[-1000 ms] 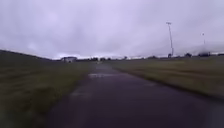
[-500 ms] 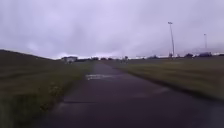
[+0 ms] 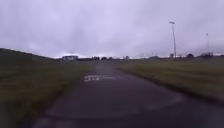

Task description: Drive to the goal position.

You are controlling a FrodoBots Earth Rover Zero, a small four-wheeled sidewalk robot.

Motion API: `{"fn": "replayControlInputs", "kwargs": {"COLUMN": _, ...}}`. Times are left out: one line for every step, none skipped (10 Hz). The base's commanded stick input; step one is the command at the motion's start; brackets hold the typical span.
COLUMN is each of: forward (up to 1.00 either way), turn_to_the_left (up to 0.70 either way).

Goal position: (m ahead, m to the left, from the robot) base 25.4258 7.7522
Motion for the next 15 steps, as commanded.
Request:
{"fn": "replayControlInputs", "kwargs": {"forward": 1.00, "turn_to_the_left": 0.02}}
{"fn": "replayControlInputs", "kwargs": {"forward": 1.00, "turn_to_the_left": 0.29}}
{"fn": "replayControlInputs", "kwargs": {"forward": 1.00, "turn_to_the_left": 0.25}}
{"fn": "replayControlInputs", "kwargs": {"forward": 1.00, "turn_to_the_left": 0.22}}
{"fn": "replayControlInputs", "kwargs": {"forward": 1.00, "turn_to_the_left": 0.12}}
{"fn": "replayControlInputs", "kwargs": {"forward": 1.00, "turn_to_the_left": 0.02}}
{"fn": "replayControlInputs", "kwargs": {"forward": 1.00, "turn_to_the_left": 0.00}}
{"fn": "replayControlInputs", "kwargs": {"forward": 1.00, "turn_to_the_left": 0.00}}
{"fn": "replayControlInputs", "kwargs": {"forward": 1.00, "turn_to_the_left": 0.00}}
{"fn": "replayControlInputs", "kwargs": {"forward": 1.00, "turn_to_the_left": 0.00}}
{"fn": "replayControlInputs", "kwargs": {"forward": 1.00, "turn_to_the_left": 0.00}}
{"fn": "replayControlInputs", "kwargs": {"forward": 1.00, "turn_to_the_left": 0.00}}
{"fn": "replayControlInputs", "kwargs": {"forward": 1.00, "turn_to_the_left": 0.00}}
{"fn": "replayControlInputs", "kwargs": {"forward": 1.00, "turn_to_the_left": 0.00}}
{"fn": "replayControlInputs", "kwargs": {"forward": 1.00, "turn_to_the_left": 0.02}}
